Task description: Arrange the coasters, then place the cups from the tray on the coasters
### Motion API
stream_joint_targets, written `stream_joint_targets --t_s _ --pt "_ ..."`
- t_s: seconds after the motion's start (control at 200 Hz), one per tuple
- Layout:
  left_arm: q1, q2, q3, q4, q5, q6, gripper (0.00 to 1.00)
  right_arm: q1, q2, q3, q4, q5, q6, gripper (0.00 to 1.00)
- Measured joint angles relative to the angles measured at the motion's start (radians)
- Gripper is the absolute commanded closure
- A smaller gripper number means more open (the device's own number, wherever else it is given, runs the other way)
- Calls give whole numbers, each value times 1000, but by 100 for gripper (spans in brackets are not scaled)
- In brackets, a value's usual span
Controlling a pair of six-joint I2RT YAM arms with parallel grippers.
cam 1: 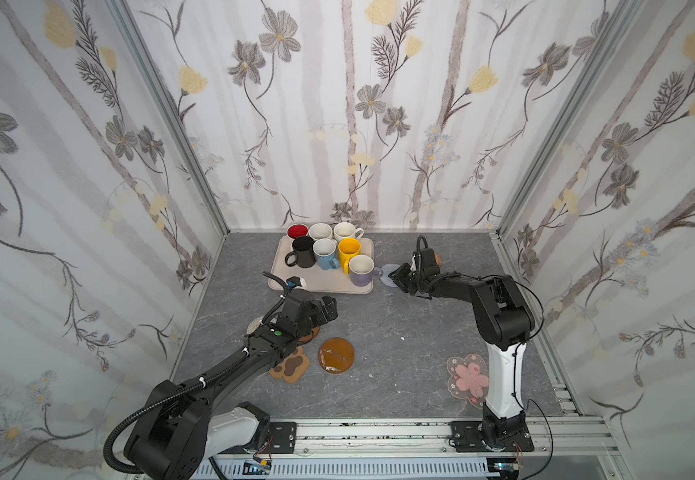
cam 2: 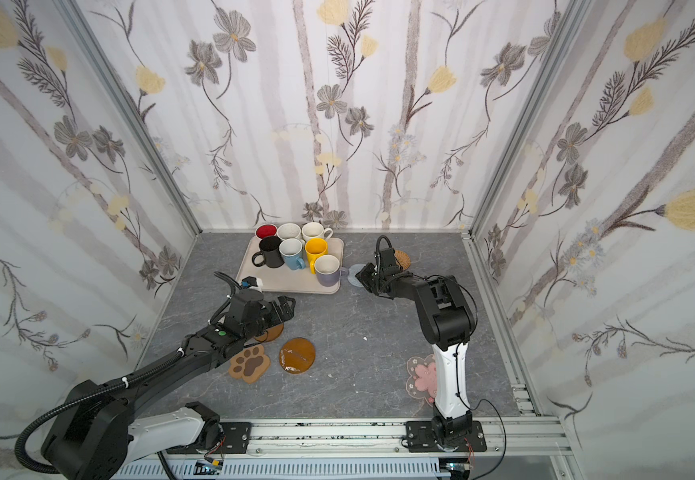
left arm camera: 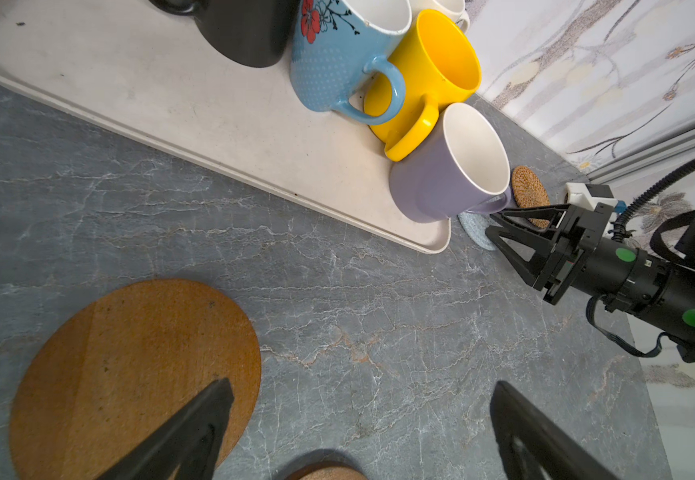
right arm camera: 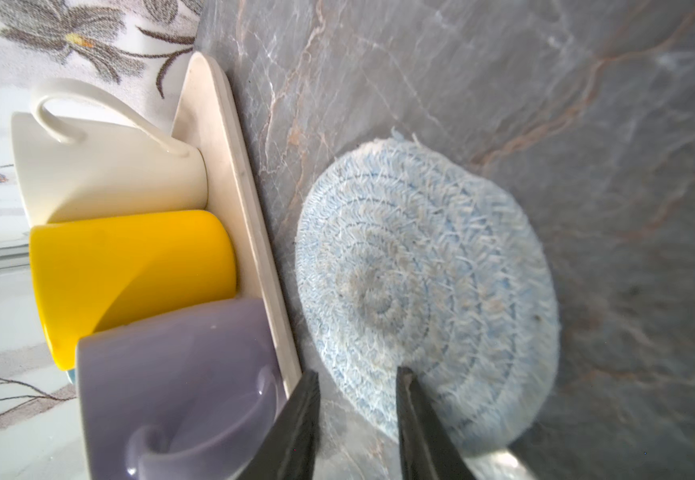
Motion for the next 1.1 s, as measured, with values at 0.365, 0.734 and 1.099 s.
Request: stream_joint_targets --t_s 0.365,0.734,1.099 --pt "1 36 1 4 -1 1 0 -23 72 110 -13 -8 60 66" --pt "3 52 26 9 -8 9 0 -35 59 160 -52 11 32 59" --pt "-85 -21 90 -3 -2 8 0 -29 -412 -40 -204 135 -240 47"
